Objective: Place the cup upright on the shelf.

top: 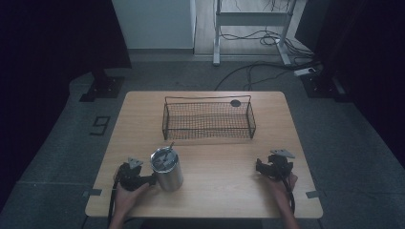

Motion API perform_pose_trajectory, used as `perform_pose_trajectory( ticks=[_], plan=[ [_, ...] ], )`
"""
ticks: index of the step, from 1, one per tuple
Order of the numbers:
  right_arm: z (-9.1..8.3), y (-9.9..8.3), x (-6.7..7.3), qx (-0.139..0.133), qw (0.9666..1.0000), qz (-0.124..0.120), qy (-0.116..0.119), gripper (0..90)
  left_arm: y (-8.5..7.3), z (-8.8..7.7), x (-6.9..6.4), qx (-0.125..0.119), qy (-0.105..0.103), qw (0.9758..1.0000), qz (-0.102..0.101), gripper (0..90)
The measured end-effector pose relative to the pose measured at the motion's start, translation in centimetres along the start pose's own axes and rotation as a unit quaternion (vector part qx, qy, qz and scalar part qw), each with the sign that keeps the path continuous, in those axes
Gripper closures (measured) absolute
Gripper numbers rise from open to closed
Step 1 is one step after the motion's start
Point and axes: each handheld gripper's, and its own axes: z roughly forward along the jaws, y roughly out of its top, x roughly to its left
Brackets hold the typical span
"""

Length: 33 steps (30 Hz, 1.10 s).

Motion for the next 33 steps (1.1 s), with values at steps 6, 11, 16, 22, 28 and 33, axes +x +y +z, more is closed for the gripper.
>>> perform_pose_trajectory(
  ticks=[6, 11, 16, 22, 28, 33],
  plan=[
    [0.0, 0.0, 0.0, 0.0, 1.0, 0.0, -0.001, 13.1, 0.02, 0.01, 0.02, 0.0, 0.0, 1.0, 0.0, 7.0],
    [0.02, 0.02, 0.01, 0.0, 1.0, 0.001, -0.001, 13.2, 0.01, 0.01, 0.02, 0.0, 0.0, 1.0, 0.0, 7.3],
    [-0.03, -0.03, 0.05, -0.001, 1.0, 0.001, -0.004, 13.5, 0.02, 0.01, 0.03, 0.0, 0.0, 1.0, -0.001, 7.2],
    [-0.13, -0.14, 0.17, -0.003, 0.9999, 0.006, -0.011, 14.0, 0.04, 0.01, 0.07, 0.0, -0.001, 1.0, 0.0, 7.2],
    [-0.15, -0.13, 0.16, -0.001, 0.9999, 0.007, -0.012, 13.8, 0.09, 0.07, -0.04, 0.001, -0.001, 1.0, 0.004, 6.8],
    [-0.15, -0.14, 0.16, -0.001, 0.9999, 0.007, -0.012, 13.8, 0.07, 0.08, -0.12, 0.0, -0.005, 1.0, 0.006, 6.8]
  ],
)
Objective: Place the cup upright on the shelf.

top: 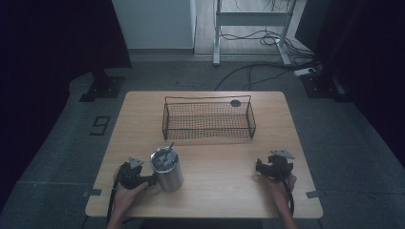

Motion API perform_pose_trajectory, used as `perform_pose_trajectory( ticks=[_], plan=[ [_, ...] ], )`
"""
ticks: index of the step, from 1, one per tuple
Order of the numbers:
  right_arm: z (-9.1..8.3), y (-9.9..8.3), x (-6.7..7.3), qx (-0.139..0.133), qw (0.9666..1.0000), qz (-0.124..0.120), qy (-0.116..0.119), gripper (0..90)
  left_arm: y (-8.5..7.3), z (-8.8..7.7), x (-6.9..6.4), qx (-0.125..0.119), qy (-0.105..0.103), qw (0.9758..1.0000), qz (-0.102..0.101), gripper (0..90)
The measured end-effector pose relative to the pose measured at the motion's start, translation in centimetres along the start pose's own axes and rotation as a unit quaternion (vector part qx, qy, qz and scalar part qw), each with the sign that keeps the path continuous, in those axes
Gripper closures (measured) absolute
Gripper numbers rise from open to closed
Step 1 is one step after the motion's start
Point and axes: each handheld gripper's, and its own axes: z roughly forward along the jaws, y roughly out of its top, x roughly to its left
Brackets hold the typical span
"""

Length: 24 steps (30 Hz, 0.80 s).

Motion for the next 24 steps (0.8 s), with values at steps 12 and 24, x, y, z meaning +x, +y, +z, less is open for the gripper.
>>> perform_pose_trajectory(
  ticks=[12, 24],
  plan=[
    [0.0, 0.0, 0.0, -0.001, 1.0, 0.0, 0.0, 13.8, 0.0, -0.1, 0.0, -0.001, 0.002, 1.0, -0.003, 7.6],
    [0.0, 0.0, 0.0, 0.0, 1.0, 0.0, 0.0, 13.8, -0.2, -3.4, 1.5, -0.061, -0.025, 0.9973, -0.031, 10.2]
  ],
)
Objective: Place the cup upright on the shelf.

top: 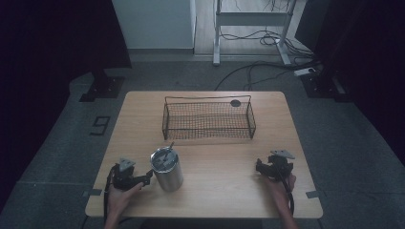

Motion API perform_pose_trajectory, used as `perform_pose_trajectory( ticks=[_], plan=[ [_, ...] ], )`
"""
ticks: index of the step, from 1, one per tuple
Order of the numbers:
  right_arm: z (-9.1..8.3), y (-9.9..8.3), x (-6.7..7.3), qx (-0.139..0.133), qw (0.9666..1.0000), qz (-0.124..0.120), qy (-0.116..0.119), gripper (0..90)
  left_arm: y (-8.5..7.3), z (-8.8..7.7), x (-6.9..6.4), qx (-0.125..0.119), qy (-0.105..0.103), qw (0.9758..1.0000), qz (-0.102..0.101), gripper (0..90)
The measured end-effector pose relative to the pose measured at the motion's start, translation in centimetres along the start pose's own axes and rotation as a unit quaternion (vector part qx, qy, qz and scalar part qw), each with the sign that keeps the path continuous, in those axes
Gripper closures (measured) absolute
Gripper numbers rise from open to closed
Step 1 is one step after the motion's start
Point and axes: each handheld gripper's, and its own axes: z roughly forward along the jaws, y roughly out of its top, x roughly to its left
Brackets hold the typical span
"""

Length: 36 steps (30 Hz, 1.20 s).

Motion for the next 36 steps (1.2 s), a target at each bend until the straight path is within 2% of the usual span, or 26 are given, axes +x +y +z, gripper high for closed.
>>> perform_pose_trajectory(
  ticks=[3, 6, 10, 17, 22, 27, 28, 32, 36],
  plan=[
    [0.0, 0.0, 0.0, 0.0, 1.0, 0.0, 0.0, 13.8, 0.3, -1.2, 0.0, -0.02, -0.01, 0.9998, 0.002, 10.2],
    [0.0, 0.0, 0.0, 0.0, 1.0, 0.0, 0.0, 13.8, 0.7, -2.1, -0.4, -0.037, -0.004, 0.9992, 0.014, 10.1],
    [0.0, 0.0, 0.0, 0.0, 1.0, 0.0, 0.0, 13.8, 1.1, -3.0, -0.9, -0.052, -0.024, 0.9982, 0.017, 9.4],
    [0.0, 0.0, -0.1, 0.0, 1.0, -0.003, 0.004, 13.7, 1.6, -4.8, -1.1, -0.075, -0.054, 0.9957, 0.01, 9.3],
    [0.1, 0.1, -0.1, 0.0, 1.0, -0.005, 0.005, 13.7, 1.8, -6.2, -1.3, -0.091, -0.075, 0.993, 0.008, 8.9],
    [0.1, 0.1, -0.1, 0.0, 1.0, -0.005, 0.005, 13.7, 2.2, -8.1, -1.9, -0.109, -0.092, 0.9894, 0.026, 7.4],
    [0.1, 0.1, -0.1, 0.0, 1.0, -0.005, 0.005, 13.7, 2.2, -8.1, -1.9, -0.109, -0.092, 0.9894, 0.026, 7.1],
    [0.1, 0.1, -0.1, 0.0, 1.0, -0.005, 0.005, 13.8, 2.4, -9.1, -2.3, -0.12, -0.111, 0.9859, 0.033, 6.1],
    [0.1, 0.1, -0.1, 0.0, 1.0, -0.005, 0.005, 13.8, 2.6, -9.6, -2.7, -0.126, -0.139, 0.9815, 0.04, 3.4]
  ],
)
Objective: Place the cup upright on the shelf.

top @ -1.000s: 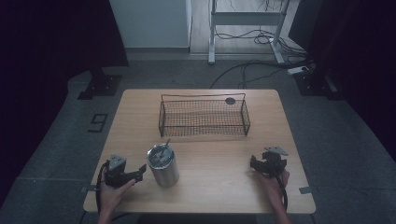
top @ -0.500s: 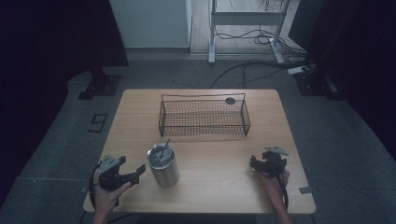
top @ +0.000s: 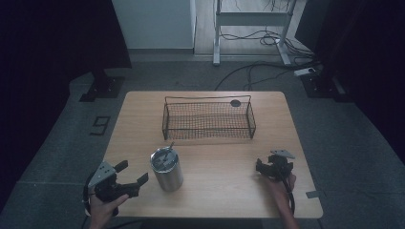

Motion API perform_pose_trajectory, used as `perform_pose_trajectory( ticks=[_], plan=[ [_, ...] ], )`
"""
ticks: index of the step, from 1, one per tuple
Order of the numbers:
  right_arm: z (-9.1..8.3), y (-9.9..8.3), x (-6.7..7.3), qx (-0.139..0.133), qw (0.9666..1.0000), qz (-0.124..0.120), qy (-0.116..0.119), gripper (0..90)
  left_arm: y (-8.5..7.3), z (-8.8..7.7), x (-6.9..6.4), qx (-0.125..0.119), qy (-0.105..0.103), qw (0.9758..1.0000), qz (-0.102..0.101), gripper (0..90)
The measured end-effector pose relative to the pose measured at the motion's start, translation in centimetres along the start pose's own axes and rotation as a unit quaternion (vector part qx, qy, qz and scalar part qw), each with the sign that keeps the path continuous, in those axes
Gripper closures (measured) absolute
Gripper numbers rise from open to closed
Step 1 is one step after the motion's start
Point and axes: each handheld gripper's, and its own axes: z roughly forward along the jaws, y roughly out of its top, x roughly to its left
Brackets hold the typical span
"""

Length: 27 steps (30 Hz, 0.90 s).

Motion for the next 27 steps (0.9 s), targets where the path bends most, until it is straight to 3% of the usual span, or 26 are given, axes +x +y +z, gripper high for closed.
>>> perform_pose_trajectory(
  ticks=[3, 27],
  plan=[
    [0.0, 0.0, 0.0, 0.0, 1.0, 0.0, 0.0, 13.7, 0.2, 0.0, -0.6, 0.0, -0.027, 0.9996, 0.006, 0.8],
    [0.0, 0.0, 0.0, 0.0, 1.0, 0.001, 0.001, 13.7, 0.1, 3.2, -3.8, 0.035, -0.059, 0.9968, 0.041, 0.0]
  ],
)
